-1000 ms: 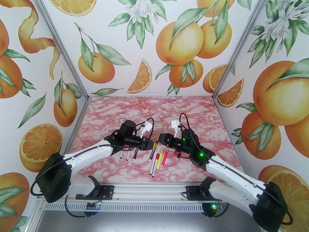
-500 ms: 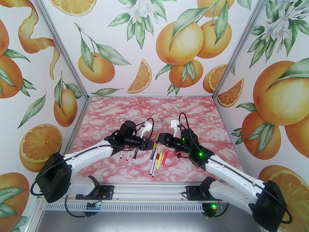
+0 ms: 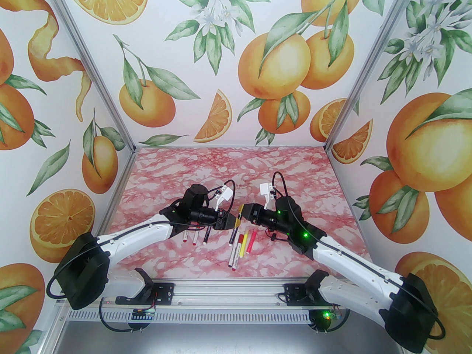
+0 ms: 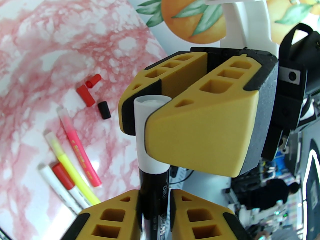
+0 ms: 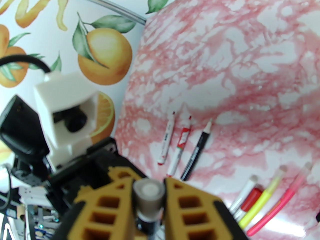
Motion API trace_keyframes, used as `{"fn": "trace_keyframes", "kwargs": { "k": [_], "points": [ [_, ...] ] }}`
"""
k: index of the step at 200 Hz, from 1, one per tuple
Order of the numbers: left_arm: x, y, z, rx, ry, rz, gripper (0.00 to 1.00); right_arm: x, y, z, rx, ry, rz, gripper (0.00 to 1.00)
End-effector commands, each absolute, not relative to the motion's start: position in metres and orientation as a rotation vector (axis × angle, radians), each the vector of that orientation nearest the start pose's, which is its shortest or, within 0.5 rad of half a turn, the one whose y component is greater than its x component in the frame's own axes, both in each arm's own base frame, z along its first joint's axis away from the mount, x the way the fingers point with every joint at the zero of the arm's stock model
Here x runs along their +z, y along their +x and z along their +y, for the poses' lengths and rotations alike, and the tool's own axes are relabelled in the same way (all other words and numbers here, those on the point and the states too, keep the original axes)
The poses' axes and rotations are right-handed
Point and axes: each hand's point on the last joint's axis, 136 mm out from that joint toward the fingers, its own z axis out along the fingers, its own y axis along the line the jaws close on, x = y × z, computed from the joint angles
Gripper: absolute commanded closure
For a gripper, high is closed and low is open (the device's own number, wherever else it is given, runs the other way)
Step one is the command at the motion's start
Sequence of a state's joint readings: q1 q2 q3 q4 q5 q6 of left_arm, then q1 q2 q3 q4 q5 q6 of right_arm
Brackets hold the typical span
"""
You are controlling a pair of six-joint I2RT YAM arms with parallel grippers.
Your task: Open the pen caps
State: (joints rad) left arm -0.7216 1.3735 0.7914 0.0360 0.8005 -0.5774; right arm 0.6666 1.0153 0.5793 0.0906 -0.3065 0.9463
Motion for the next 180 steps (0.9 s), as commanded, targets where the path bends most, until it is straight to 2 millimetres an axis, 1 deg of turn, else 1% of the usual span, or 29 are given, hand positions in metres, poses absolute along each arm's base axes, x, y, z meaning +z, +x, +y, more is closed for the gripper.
{"fn": "trace_keyframes", "kwargs": {
  "k": [1,16,35,46,59,72,100,142,158,180],
  "points": [
    [0.2021,0.1924,-0.3412,-1.596,0.751,2.183,0.66,0.2307,0.2508,0.2603,1.331,0.063,2.079,0.78],
    [0.2014,0.1914,-0.342,-1.601,0.755,2.185,0.66,0.2312,0.2508,0.26,1.329,0.064,2.078,0.78],
    [0.1997,0.1909,-0.3418,-1.6,0.755,2.191,0.73,0.2307,0.2507,0.26,1.328,0.064,2.08,0.78],
    [0.1994,0.1907,-0.3417,-1.598,0.756,2.193,0.74,0.2307,0.2508,0.2598,1.327,0.065,2.079,0.78],
    [0.1992,0.1904,-0.342,-1.599,0.755,2.195,0.73,0.2312,0.2509,0.2602,1.33,0.065,2.078,0.78],
    [0.1978,0.1912,-0.3421,-1.595,0.75,2.2,0.65,0.2317,0.2508,0.2606,1.335,0.064,2.076,0.78],
    [0.1986,0.1927,-0.3434,-1.599,0.747,2.193,0.62,0.2324,0.25,0.261,1.34,0.061,2.074,0.78],
    [0.1987,0.1933,-0.3441,-1.602,0.75,2.192,0.63,0.2329,0.2493,0.2624,1.361,0.063,2.067,0.78],
    [0.1984,0.1933,-0.3442,-1.601,0.747,2.195,0.67,0.2339,0.2497,0.2635,1.37,0.062,2.064,0.78],
    [0.1981,0.1931,-0.3444,-1.602,0.748,2.197,0.67,0.2344,0.2498,0.2655,1.385,0.062,2.06,0.78]
  ]
}}
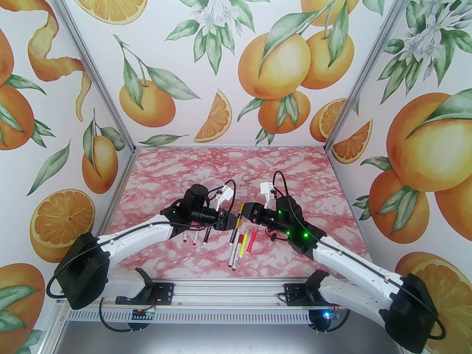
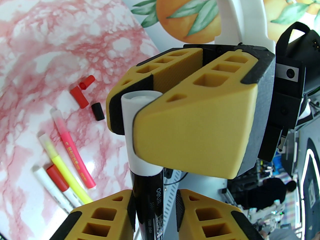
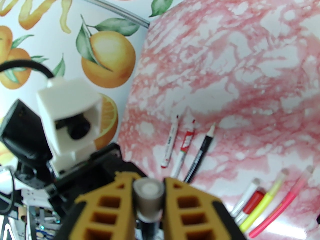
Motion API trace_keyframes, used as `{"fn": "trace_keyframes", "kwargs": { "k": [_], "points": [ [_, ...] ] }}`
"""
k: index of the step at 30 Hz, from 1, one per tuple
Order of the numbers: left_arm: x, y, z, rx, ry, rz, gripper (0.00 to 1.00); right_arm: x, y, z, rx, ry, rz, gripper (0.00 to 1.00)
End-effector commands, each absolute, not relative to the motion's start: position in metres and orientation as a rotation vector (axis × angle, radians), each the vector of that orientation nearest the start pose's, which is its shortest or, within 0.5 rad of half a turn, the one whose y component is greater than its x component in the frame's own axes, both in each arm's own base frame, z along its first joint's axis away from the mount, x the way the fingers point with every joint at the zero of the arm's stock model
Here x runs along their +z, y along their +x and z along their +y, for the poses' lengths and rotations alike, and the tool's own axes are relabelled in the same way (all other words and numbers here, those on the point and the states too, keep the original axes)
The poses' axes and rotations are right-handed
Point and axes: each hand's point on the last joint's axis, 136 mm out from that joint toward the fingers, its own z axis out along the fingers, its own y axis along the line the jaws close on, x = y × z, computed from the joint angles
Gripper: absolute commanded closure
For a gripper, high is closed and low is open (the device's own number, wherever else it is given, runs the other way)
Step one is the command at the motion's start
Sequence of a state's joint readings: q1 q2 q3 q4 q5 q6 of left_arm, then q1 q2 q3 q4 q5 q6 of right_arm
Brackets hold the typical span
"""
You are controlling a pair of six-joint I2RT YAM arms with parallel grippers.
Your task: Open the pen caps
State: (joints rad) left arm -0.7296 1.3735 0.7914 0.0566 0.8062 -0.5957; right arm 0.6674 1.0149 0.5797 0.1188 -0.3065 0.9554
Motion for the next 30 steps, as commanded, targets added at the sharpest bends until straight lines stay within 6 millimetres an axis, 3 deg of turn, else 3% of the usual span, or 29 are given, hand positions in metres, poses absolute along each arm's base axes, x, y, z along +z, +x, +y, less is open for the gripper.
{"fn": "trace_keyframes", "kwargs": {
  "k": [1,9,11,15,24,30],
  "points": [
    [0.198,0.193,-0.344,-1.601,0.748,2.197,0.67,0.235,0.25,0.266,1.386,0.06,2.058,0.78],
    [0.199,0.193,-0.344,-1.596,0.75,2.195,0.82,0.231,0.25,0.263,1.356,0.062,2.078,0.7],
    [0.2,0.193,-0.344,-1.592,0.757,2.192,0.86,0.231,0.25,0.264,1.357,0.058,2.081,0.61],
    [0.202,0.192,-0.344,-1.592,0.773,2.183,0.88,0.23,0.251,0.268,1.37,0.046,2.087,0.53],
    [0.2,0.191,-0.344,-1.591,0.781,2.191,0.89,0.23,0.253,0.266,1.351,0.053,2.083,0.75],
    [0.179,0.186,-0.342,-1.569,0.807,2.249,0.97,0.239,0.256,0.259,1.3,0.053,2.062,0.82]
  ]
}}
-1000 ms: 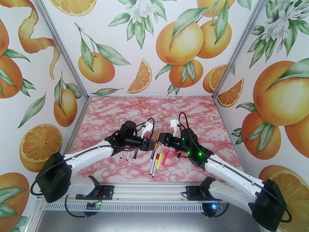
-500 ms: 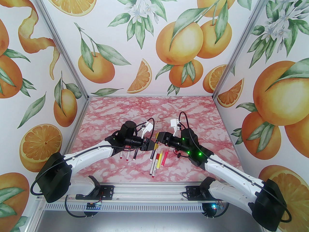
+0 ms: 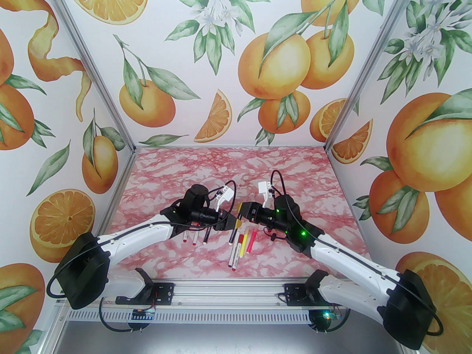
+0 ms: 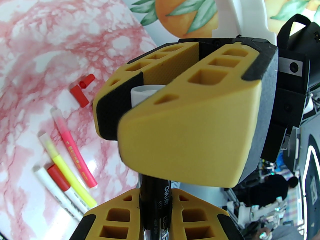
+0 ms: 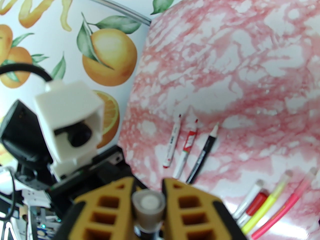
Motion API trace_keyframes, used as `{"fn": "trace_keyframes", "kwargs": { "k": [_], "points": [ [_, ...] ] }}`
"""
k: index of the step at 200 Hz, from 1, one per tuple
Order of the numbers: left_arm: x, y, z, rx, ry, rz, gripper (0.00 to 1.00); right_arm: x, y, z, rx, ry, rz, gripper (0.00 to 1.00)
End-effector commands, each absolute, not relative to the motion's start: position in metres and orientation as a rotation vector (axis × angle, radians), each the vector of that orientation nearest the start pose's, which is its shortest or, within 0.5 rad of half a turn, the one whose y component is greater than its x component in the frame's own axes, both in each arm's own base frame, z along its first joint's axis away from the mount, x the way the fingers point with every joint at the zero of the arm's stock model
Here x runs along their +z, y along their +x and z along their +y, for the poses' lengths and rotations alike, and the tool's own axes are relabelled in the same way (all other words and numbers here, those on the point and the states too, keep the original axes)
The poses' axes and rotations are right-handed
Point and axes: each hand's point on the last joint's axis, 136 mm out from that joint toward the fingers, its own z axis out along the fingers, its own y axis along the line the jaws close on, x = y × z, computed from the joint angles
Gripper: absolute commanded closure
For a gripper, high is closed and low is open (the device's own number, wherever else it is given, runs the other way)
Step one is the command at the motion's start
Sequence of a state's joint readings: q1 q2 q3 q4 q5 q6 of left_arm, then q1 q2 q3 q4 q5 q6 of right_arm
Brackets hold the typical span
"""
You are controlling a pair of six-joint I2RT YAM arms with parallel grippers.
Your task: Open the pen caps
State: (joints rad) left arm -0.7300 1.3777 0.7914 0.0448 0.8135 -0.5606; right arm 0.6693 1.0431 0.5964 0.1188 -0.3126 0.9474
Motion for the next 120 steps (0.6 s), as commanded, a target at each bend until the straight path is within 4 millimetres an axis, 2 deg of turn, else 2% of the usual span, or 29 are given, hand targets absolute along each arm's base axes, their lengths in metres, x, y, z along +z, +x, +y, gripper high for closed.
{"fn": "trace_keyframes", "kwargs": {
  "k": [1,58,120],
  "points": [
    [0.176,0.185,-0.342,-1.571,0.808,2.257,0.97,0.24,0.257,0.257,1.286,0.054,2.06,0.83],
    [0.171,0.171,-0.347,-1.568,0.871,2.269,1.0,0.258,0.272,0.233,1.223,0.126,1.985,0.87],
    [0.171,0.166,-0.351,-1.568,0.902,2.265,1.0,0.278,0.285,0.21,1.197,0.203,1.888,0.9]
  ]
}}
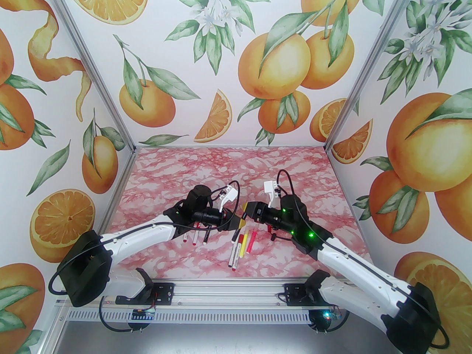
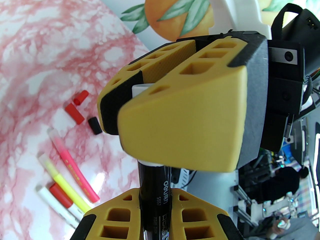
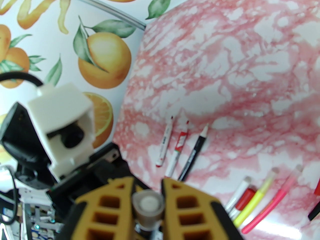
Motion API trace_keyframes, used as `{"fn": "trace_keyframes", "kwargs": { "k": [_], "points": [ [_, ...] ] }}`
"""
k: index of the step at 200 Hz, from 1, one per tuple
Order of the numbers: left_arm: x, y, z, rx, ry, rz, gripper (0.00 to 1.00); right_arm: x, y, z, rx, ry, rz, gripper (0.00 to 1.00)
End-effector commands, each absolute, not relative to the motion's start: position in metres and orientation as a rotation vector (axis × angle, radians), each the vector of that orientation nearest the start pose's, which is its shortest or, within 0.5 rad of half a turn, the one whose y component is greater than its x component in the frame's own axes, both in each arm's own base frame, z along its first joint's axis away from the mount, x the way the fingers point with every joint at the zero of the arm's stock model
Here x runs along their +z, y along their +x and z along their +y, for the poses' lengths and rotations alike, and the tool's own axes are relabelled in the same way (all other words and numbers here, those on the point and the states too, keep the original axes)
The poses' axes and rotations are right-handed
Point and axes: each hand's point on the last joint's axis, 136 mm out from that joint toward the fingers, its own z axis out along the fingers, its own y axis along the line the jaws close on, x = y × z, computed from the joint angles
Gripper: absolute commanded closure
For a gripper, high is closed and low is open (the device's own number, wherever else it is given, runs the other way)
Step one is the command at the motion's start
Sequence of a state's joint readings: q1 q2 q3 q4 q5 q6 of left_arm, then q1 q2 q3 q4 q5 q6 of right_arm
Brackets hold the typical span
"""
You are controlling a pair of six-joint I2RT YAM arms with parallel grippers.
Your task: Open the pen caps
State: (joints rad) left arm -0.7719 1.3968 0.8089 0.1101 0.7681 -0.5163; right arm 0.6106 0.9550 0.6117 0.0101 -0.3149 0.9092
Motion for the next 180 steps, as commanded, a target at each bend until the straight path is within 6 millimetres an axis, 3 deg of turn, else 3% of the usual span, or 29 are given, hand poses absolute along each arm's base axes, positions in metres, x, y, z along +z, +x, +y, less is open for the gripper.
{"fn": "trace_keyframes", "kwargs": {
  "k": [1,74,180],
  "points": [
    [0.171,0.167,-0.352,-1.569,0.902,2.263,1.0,0.279,0.285,0.21,1.196,0.203,1.886,0.9],
    [0.18,0.159,-0.363,-1.604,0.938,2.227,1.0,0.303,0.301,0.199,1.145,0.236,1.763,0.96],
    [0.179,0.155,-0.364,-1.607,0.951,2.228,1.0,0.343,0.326,0.174,1.108,0.265,1.665,0.98]
  ]
}}
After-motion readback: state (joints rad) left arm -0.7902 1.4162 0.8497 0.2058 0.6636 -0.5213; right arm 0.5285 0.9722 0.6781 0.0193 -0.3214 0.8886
